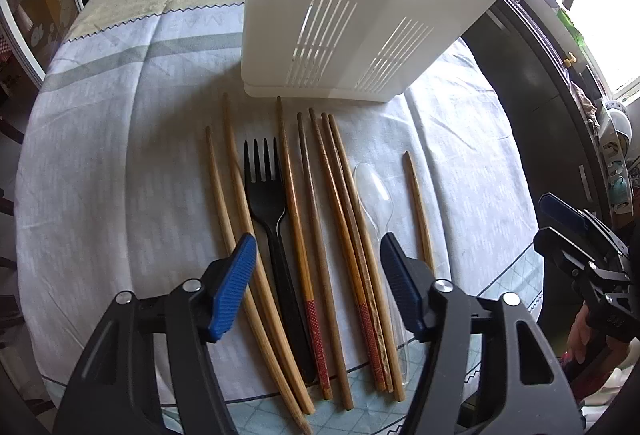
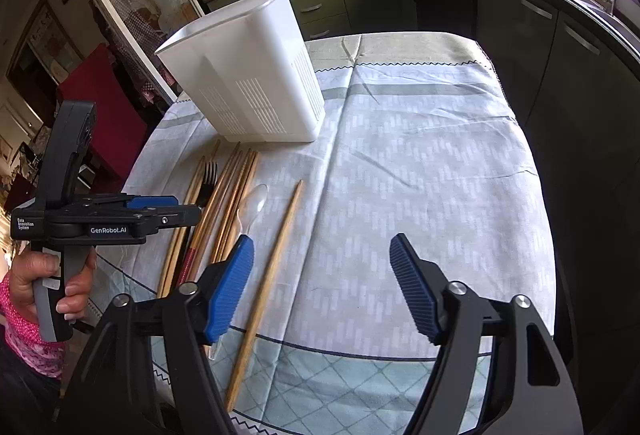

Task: Organize utensils
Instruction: 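Move left gripper toward the black fork while right gripper approaches the clear spoon, then close the left gripper on the black plastic fork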

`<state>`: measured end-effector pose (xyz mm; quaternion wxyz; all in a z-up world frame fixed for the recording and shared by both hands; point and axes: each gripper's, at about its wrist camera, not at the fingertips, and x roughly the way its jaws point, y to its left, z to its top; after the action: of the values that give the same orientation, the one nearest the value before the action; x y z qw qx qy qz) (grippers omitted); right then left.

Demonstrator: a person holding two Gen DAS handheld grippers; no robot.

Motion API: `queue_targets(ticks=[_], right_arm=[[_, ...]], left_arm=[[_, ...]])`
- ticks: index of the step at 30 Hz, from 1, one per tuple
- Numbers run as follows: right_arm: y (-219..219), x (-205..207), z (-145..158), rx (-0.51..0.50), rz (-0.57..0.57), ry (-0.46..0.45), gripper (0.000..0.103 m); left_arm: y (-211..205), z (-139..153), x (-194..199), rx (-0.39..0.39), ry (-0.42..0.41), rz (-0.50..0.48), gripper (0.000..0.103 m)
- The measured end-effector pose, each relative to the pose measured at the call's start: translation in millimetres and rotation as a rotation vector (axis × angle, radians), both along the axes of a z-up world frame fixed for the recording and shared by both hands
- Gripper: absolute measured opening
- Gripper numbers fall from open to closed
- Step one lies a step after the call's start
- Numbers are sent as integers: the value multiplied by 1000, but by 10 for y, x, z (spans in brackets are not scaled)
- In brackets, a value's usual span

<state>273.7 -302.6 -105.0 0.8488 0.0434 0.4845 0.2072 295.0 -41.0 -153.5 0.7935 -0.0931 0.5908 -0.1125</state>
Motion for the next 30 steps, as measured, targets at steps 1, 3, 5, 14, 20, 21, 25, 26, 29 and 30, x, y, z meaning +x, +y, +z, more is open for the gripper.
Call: queue_targets(ticks=[1,3,5,14,20,21,25,26,29,30], right_arm=[[-18,-7,-11,-6,-2,0,62],[-40,-15,-30,-15,4,0,54],[-53,-35,-47,-19,7,0,49],[-59,-67,-51,-20,22,-8,49],[-19,-90,-40,-17,37,-12,49],[-14,-95,-36,-16,39,-13,49],[9,-97,-27,-17,47,-12,49],[13,-97,-27,-17,51,-13,49],[40,-102,-30,-19,59,-14,49],[50,-99,-32,-22,62,-13,49]], left_arm=[[-15,-37,29,-4,16,3,51],[-44,-90,76,3,34,6,45],[-73,-122,114,22,39,14,42],[-71,-219,219,71,69,27,41],[-31,-247,300,81,67,42,21],[-8,-249,314,80,67,41,20],[52,-243,336,66,75,36,20],[120,-242,296,51,81,36,20],[177,-235,290,34,84,36,20],[196,-233,282,33,83,37,20]])
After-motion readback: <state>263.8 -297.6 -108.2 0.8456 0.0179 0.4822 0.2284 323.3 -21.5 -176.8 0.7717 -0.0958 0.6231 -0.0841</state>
